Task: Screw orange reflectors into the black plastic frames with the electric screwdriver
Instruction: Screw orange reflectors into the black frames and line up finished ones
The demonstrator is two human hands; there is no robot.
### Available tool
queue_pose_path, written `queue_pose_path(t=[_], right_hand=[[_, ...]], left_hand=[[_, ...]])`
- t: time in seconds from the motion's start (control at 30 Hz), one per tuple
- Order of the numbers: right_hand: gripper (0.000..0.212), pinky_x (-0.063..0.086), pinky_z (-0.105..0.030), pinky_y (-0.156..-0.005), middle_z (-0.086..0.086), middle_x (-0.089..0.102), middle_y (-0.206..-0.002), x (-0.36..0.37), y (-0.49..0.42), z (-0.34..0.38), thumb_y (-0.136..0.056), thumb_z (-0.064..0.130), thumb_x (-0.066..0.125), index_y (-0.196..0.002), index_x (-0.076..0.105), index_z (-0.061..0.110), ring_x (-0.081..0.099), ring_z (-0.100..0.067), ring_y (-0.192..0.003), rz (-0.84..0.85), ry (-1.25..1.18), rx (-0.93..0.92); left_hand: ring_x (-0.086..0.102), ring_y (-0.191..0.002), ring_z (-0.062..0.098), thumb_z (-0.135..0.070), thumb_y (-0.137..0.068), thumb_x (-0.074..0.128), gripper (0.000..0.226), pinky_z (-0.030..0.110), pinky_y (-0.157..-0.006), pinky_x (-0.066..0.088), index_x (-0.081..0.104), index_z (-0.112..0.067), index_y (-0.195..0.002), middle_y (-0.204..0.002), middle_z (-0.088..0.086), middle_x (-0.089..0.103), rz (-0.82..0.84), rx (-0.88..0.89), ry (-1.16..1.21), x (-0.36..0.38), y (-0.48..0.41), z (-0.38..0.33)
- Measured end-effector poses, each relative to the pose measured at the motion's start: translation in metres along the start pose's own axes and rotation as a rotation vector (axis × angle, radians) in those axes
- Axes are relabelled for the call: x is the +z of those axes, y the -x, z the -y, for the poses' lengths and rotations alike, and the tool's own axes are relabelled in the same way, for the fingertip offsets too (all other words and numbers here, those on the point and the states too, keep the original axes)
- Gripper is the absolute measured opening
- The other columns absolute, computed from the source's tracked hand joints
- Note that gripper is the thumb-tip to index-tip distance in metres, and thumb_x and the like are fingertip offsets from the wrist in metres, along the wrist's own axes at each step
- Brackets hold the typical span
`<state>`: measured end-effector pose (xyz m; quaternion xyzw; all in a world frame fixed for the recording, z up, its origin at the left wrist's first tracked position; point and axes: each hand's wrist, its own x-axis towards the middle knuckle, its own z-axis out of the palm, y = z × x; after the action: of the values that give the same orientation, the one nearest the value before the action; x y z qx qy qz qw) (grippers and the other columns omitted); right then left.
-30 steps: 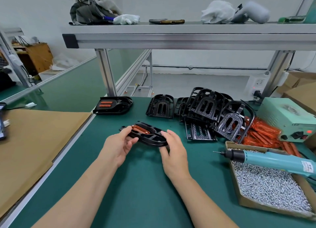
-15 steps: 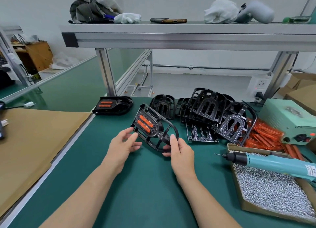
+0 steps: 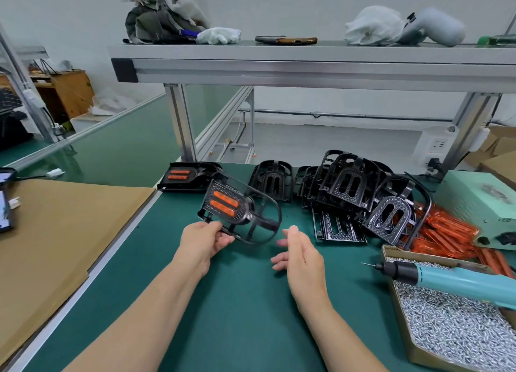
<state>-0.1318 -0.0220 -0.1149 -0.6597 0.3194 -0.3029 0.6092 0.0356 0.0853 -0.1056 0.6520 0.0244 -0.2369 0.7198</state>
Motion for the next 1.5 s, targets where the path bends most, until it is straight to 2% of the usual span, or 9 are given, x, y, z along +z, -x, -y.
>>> queue_pose_path(t=[0.13,0.37,0.53,0.9,1.0,1.13,1.27,1.4,1.5], right_hand=[[0.027,0.057,-0.042,-0.072,0.002,0.069,-0.086,0.000,-0.001,0.000,-0.104,0.037,0.048,-0.088,0.067,0.026,0.068,-0.018,-0.061,-0.012,-0.022,0.002],[0.019,0.053,-0.024,-0.061,-0.001,0.070,-0.078,0.001,-0.001,0.000,-0.102,0.018,0.053,-0.090,0.067,0.021,0.066,-0.015,-0.058,0.007,0.027,-0.018],[0.020,0.054,-0.024,-0.062,-0.006,0.070,-0.083,0.000,0.000,0.000,-0.100,0.008,0.051,-0.096,0.067,0.019,0.066,-0.014,-0.060,0.034,0.025,-0.017],[0.020,0.051,-0.020,-0.057,-0.007,0.070,-0.084,0.001,-0.002,0.000,-0.099,0.006,0.054,-0.099,0.068,0.020,0.066,-0.010,-0.059,0.039,-0.012,-0.014],[0.019,0.052,-0.020,-0.057,-0.007,0.071,-0.085,0.001,-0.002,0.000,-0.098,0.006,0.054,-0.100,0.069,0.019,0.066,-0.010,-0.060,0.038,-0.011,-0.009],[0.020,0.052,-0.020,-0.058,-0.007,0.071,-0.087,0.001,-0.002,-0.001,-0.098,0.006,0.054,-0.101,0.068,0.020,0.066,-0.009,-0.060,0.039,-0.013,0.007],[0.022,0.051,-0.019,-0.057,-0.007,0.071,-0.085,0.001,-0.002,0.001,-0.098,0.006,0.054,-0.099,0.068,0.023,0.065,-0.008,-0.057,0.039,-0.009,0.009],[0.021,0.051,-0.018,-0.057,-0.008,0.071,-0.085,0.001,-0.001,0.001,-0.098,0.005,0.053,-0.100,0.068,0.020,0.064,-0.007,-0.057,0.038,0.006,0.010],[0.021,0.051,-0.018,-0.057,-0.008,0.071,-0.086,-0.001,-0.001,0.002,-0.097,0.004,0.053,-0.101,0.068,0.018,0.065,-0.007,-0.057,0.036,0.015,0.002]], left_hand=[[0.065,-0.040,0.015,0.005,-0.098,0.051,0.003,0.016,-0.038,0.049,0.054,0.005,-0.097,-0.066,0.018,0.067,-0.148,-0.008,0.168,-0.022,-0.028,-0.021],[0.065,-0.041,0.017,0.002,-0.102,0.046,0.029,0.017,-0.037,0.048,0.051,0.003,-0.130,-0.125,0.023,0.061,-0.282,-0.032,0.235,-0.044,-0.092,-0.050],[0.066,-0.068,0.029,0.004,-0.101,0.045,0.036,0.020,-0.034,0.047,0.049,0.001,-0.137,-0.134,0.021,0.057,-0.334,-0.084,0.236,-0.045,-0.114,-0.061],[0.056,-0.128,0.035,0.007,-0.100,0.046,0.031,0.020,-0.057,0.058,0.050,0.004,-0.130,-0.143,0.024,0.051,-0.204,-0.038,0.353,-0.050,-0.123,-0.053],[0.059,-0.123,0.036,0.009,-0.100,0.042,0.012,0.025,-0.073,0.060,0.052,0.002,-0.099,-0.117,0.020,0.063,-0.205,-0.068,0.310,-0.050,-0.124,-0.049],[0.055,-0.125,0.040,0.008,-0.102,0.033,0.028,0.037,-0.102,0.050,0.052,-0.007,-0.086,-0.090,0.011,0.055,-0.160,-0.031,0.245,-0.049,-0.125,-0.052],[0.057,-0.125,0.037,0.002,-0.102,0.035,0.024,0.034,-0.094,0.056,0.053,-0.006,-0.115,-0.102,0.012,0.061,-0.198,-0.061,0.230,-0.050,-0.123,-0.050],[0.054,-0.127,0.041,0.005,-0.102,0.033,0.021,0.037,-0.103,0.051,0.052,-0.004,-0.104,-0.096,0.013,0.056,-0.185,-0.082,0.293,-0.050,-0.118,-0.050],[0.070,-0.090,0.033,0.005,-0.100,0.041,0.021,0.034,-0.081,0.061,0.048,-0.005,-0.117,-0.101,0.016,0.061,-0.254,-0.068,0.245,-0.046,-0.107,-0.049]])
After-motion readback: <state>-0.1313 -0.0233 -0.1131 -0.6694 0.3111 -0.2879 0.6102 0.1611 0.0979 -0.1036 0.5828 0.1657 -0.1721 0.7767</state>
